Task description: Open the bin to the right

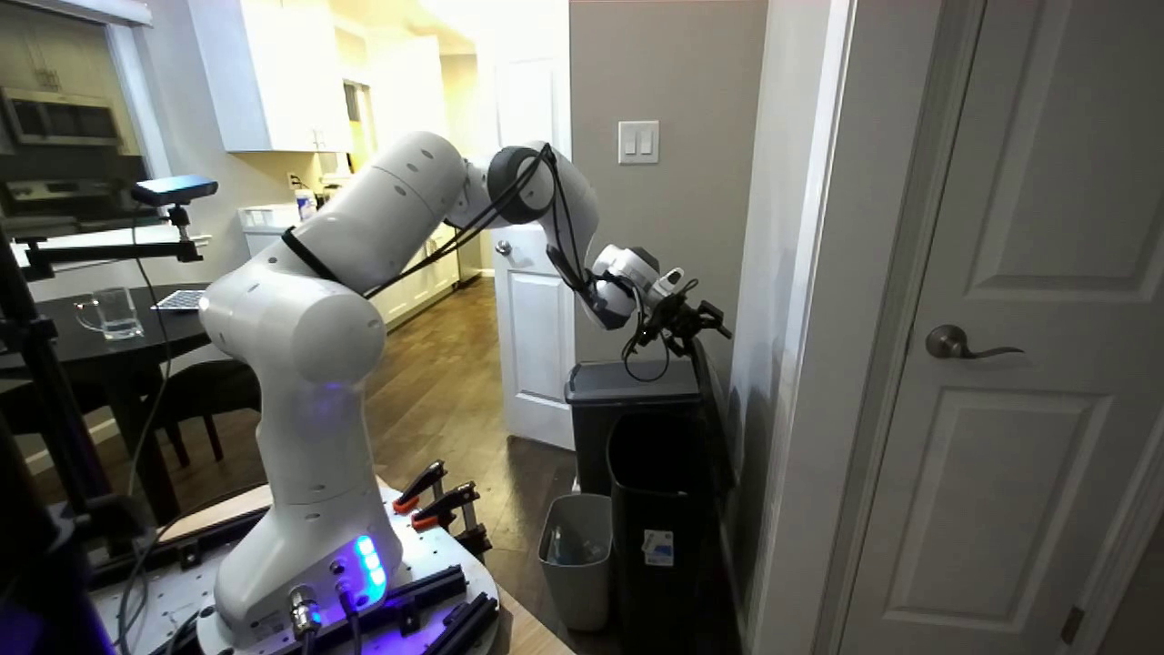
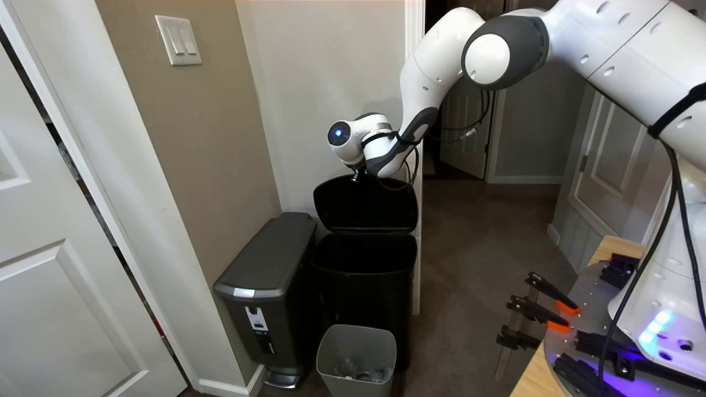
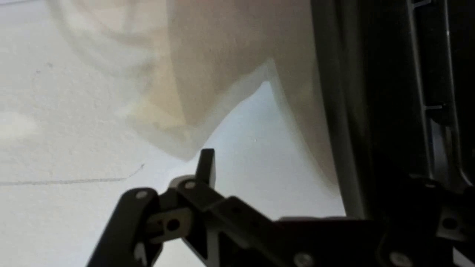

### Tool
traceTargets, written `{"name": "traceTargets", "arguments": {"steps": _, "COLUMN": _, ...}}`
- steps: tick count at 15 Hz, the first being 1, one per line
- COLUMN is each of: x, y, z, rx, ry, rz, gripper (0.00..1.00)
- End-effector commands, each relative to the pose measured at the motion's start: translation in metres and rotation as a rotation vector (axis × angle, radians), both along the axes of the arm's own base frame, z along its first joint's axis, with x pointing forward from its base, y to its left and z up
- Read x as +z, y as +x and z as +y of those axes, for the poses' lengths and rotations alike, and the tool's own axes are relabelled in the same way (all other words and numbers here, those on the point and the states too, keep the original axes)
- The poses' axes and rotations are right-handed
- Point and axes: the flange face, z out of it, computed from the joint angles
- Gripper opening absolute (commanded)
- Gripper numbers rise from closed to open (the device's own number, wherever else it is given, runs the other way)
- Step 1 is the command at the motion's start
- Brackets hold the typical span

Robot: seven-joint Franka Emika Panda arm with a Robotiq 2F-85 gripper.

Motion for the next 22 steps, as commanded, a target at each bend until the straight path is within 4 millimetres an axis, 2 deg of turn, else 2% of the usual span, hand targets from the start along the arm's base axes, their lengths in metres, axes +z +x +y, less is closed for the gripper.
{"name": "traceTargets", "arguments": {"steps": 1, "x": 0.017, "y": -0.006, "z": -0.009, "rx": -0.030, "ry": 0.045, "rz": -0.019, "gripper": 1.00}}
{"name": "traceTargets", "arguments": {"steps": 11, "x": 0.030, "y": -0.006, "z": -0.015, "rx": -0.055, "ry": 0.023, "rz": -0.024, "gripper": 1.00}}
{"name": "traceTargets", "arguments": {"steps": 19, "x": 0.063, "y": -0.017, "z": -0.046, "rx": -0.129, "ry": 0.105, "rz": -0.101, "gripper": 1.00}}
{"name": "traceTargets", "arguments": {"steps": 22, "x": 0.070, "y": -0.024, "z": -0.052, "rx": -0.144, "ry": 0.108, "rz": -0.107, "gripper": 1.00}}
